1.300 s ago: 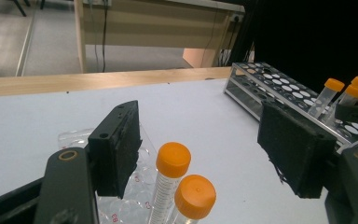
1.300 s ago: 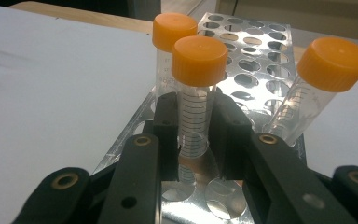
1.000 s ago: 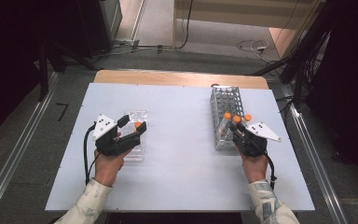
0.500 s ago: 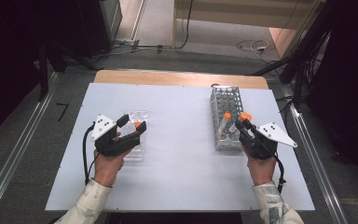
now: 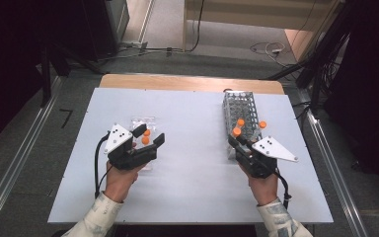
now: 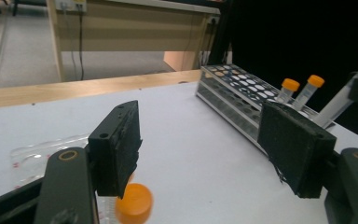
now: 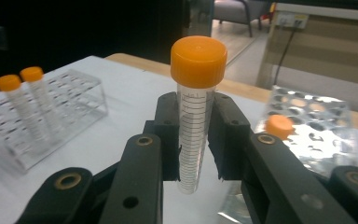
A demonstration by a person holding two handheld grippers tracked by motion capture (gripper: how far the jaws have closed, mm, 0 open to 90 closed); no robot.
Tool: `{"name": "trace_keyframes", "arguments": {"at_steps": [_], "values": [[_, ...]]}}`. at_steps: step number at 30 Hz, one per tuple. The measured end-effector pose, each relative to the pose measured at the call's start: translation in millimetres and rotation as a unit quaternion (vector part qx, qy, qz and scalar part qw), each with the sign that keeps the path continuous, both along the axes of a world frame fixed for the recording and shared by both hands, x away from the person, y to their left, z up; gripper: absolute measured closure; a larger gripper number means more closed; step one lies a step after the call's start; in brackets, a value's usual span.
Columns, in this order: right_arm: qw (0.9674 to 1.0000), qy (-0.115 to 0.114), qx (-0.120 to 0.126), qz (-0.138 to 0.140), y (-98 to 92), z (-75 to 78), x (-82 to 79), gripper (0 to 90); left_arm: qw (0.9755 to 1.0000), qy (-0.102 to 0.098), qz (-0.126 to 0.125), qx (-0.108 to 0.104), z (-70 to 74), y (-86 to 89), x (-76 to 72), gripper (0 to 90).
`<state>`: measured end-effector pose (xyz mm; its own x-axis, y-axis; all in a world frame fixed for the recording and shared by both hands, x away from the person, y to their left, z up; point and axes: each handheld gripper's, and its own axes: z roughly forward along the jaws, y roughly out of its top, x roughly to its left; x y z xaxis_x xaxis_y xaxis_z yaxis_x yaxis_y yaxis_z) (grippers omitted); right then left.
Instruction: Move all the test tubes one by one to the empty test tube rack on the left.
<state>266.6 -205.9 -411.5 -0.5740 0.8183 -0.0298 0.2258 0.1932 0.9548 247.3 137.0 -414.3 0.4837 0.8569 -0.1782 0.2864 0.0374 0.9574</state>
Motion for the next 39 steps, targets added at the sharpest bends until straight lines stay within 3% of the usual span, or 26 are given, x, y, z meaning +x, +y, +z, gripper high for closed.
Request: {"name": "trace_keyframes", "arguments": {"at_steps": [14,26,39], "values": [[0.9973,0.041,-0.021,0.058,37.7,-25.9,3.6,72.1,0.9982,0.011,-0.057,0.018,-5.8,-36.8,-3.9,29.8],[0.9935,0.045,-0.037,0.098,63.2,-32.1,-2.8,72.1,0.9958,0.009,-0.087,0.027,-8.3,-58.9,-2.2,34.7],[0.9906,0.052,-0.043,0.119,78.6,-35.7,-7.8,72.0,0.9932,0.011,-0.108,0.042,-15.4,-72.0,-0.7,45.2]]}}
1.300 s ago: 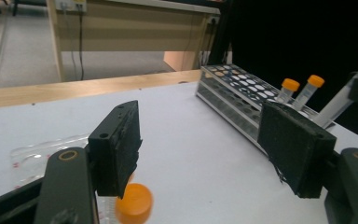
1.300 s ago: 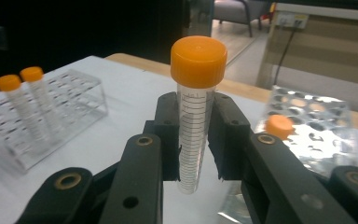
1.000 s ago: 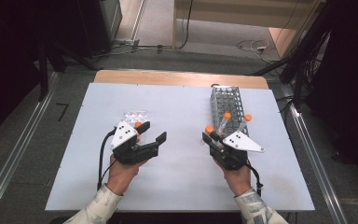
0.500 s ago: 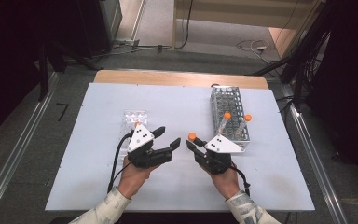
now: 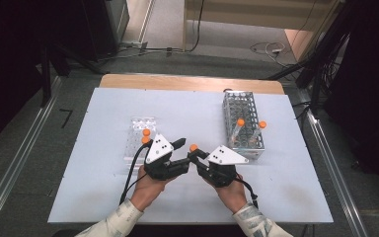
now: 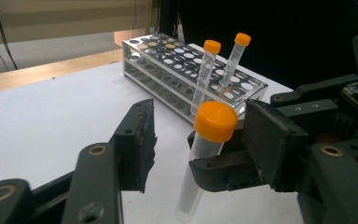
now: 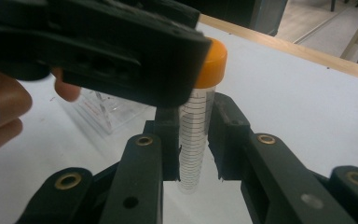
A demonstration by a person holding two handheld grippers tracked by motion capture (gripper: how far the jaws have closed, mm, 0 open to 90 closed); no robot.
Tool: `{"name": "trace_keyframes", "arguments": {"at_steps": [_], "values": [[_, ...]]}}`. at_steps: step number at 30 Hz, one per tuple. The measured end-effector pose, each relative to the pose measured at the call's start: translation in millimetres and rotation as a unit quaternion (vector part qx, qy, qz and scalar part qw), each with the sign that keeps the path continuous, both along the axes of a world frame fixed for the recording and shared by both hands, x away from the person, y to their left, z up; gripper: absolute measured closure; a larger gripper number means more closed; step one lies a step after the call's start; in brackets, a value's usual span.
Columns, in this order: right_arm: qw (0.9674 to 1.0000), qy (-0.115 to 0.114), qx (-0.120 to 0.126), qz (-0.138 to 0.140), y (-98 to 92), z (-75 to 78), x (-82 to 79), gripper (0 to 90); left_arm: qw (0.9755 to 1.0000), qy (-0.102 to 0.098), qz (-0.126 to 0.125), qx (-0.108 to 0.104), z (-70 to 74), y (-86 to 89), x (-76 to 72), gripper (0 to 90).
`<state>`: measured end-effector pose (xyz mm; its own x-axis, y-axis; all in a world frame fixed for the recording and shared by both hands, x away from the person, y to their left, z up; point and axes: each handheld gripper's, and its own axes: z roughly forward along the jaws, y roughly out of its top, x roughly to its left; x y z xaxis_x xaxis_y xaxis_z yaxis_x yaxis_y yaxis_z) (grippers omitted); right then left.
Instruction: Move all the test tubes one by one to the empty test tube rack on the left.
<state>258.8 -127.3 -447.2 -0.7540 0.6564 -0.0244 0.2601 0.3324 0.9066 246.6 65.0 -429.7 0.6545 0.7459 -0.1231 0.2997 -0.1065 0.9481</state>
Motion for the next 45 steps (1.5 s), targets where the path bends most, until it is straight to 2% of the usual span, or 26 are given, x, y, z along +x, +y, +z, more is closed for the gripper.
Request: {"name": "trace_keyframes", "arguments": {"at_steps": [8,14,24,25,29,33,39,45], "values": [[1.0000,0.002,0.001,0.005,1.5,0.5,-1.9,72.0,1.0000,-0.005,-0.005,0.006,-2.2,-2.2,-1.4,60.5],[1.0000,0.004,0.000,0.005,1.6,-0.3,-1.3,72.0,0.9999,-0.006,-0.007,0.006,-2.8,-3.0,-2.2,68.0],[1.0000,0.002,0.000,0.007,0.9,-1.1,-1.1,71.1,0.9999,-0.007,-0.007,0.006,-3.6,-3.0,-2.4,69.6],[1.0000,0.001,0.000,0.008,0.8,-1.2,-1.1,70.1,0.9999,-0.007,-0.006,0.005,-3.5,-2.7,-2.3,69.6],[0.9998,0.011,0.000,0.015,0.2,-1.6,-0.5,53.4,1.0000,-0.005,0.000,-0.002,-2.3,1.7,-0.1,69.8],[0.9998,0.011,-0.003,0.015,-3.3,-0.6,0.2,42.1,0.9999,-0.001,0.007,-0.010,-0.4,7.4,2.7,69.9],[0.9998,0.011,-0.005,0.014,-12.2,2.4,-0.8,38.5,0.9997,0.000,0.017,-0.018,3.2,13.2,6.7,69.9],[1.0000,0.006,-0.002,0.001,-27.0,6.1,-2.9,35.1,0.9993,-0.002,0.029,-0.025,9.0,20.4,10.7,69.9]]}}
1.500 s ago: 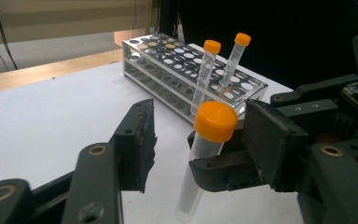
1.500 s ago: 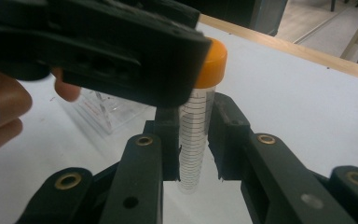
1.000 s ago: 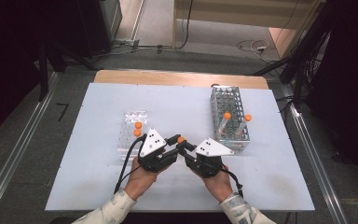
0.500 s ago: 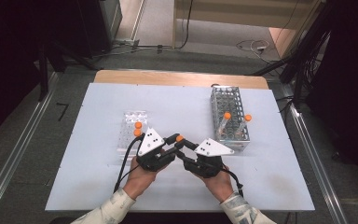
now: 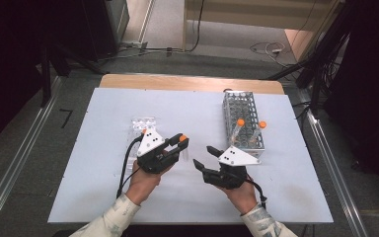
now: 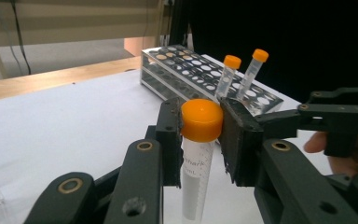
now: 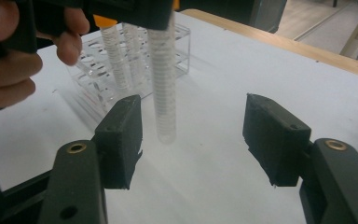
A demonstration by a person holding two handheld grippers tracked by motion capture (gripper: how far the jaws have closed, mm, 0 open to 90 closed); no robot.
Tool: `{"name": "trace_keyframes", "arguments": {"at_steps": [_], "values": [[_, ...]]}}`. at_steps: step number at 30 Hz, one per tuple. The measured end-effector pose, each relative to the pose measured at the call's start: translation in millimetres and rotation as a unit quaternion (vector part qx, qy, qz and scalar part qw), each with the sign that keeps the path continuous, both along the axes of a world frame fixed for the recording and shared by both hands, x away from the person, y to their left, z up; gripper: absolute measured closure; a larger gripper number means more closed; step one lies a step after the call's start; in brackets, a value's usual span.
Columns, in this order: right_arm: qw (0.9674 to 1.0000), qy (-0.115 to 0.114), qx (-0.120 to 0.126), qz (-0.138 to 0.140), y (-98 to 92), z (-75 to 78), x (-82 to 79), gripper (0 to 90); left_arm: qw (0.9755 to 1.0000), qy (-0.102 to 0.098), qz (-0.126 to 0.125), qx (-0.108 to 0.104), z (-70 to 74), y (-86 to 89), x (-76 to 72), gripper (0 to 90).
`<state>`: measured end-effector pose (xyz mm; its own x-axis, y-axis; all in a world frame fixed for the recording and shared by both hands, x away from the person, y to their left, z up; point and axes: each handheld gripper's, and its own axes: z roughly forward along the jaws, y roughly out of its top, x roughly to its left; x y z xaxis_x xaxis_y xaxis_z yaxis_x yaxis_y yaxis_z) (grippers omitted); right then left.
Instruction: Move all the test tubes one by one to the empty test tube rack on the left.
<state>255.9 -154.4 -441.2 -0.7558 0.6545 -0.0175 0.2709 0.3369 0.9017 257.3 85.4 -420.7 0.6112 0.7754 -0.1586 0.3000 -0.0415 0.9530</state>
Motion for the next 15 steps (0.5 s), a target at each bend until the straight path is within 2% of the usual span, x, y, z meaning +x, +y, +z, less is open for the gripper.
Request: {"name": "trace_keyframes", "arguments": {"at_steps": [5,12,15], "values": [[0.9998,-0.001,0.005,-0.018,-13.9,1.9,0.2,33.8,0.9998,-0.004,0.014,-0.010,6.8,8.9,6.2,69.9],[0.9993,-0.005,0.012,-0.036,-29.5,4.6,-1.8,33.4,0.9991,0.004,0.033,-0.026,12.8,25.1,16.2,69.9],[0.9991,-0.005,0.012,-0.041,-34.1,4.3,-2.1,33.5,0.9989,0.000,0.040,-0.025,16.1,30.3,18.4,69.9]]}}
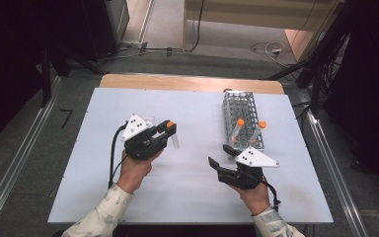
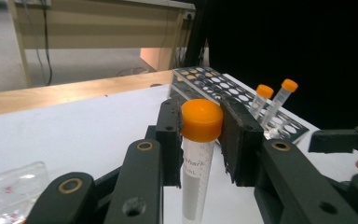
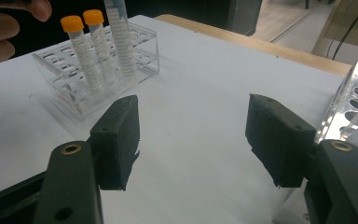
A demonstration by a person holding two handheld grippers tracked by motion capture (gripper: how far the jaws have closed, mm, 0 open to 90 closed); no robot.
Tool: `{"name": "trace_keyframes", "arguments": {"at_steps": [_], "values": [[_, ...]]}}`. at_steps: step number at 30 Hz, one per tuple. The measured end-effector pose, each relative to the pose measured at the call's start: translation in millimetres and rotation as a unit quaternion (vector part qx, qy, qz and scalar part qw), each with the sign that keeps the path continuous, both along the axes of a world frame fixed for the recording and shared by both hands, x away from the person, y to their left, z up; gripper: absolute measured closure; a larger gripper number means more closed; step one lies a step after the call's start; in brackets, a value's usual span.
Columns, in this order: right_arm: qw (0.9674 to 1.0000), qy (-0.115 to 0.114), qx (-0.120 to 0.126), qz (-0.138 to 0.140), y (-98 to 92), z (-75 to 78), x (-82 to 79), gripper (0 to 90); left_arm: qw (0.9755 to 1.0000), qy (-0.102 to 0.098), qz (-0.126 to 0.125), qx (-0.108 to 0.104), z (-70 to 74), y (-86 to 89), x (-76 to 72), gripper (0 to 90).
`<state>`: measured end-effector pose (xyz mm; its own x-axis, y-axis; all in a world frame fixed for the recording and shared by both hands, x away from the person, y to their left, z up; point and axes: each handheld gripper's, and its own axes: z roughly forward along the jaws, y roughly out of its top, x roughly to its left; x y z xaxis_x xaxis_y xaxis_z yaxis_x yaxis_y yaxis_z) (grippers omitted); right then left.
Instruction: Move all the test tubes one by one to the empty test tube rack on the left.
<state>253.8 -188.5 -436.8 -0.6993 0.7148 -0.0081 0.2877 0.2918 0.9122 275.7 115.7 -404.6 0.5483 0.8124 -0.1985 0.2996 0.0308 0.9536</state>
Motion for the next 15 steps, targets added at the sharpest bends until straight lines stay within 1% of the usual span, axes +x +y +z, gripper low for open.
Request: {"name": "trace_keyframes", "arguments": {"at_steps": [6,7,10,15], "values": [[1.0000,-0.003,0.003,-0.008,-6.7,1.4,0.3,33.6,0.9997,-0.007,0.025,-0.002,4.6,11.5,4.4,69.9],[0.9999,-0.001,0.004,-0.010,-7.3,1.4,0.1,33.6,0.9996,-0.008,0.028,-0.004,5.0,13.3,5.1,69.9],[0.9999,-0.003,0.002,-0.011,-8.3,0.8,1.1,33.6,0.9992,-0.009,0.039,0.002,5.4,17.8,6.3,69.9],[0.9999,-0.003,0.002,-0.012,-8.0,0.9,1.0,34.0,0.9985,-0.011,0.054,0.001,5.8,24.7,7.6,69.9]]}}
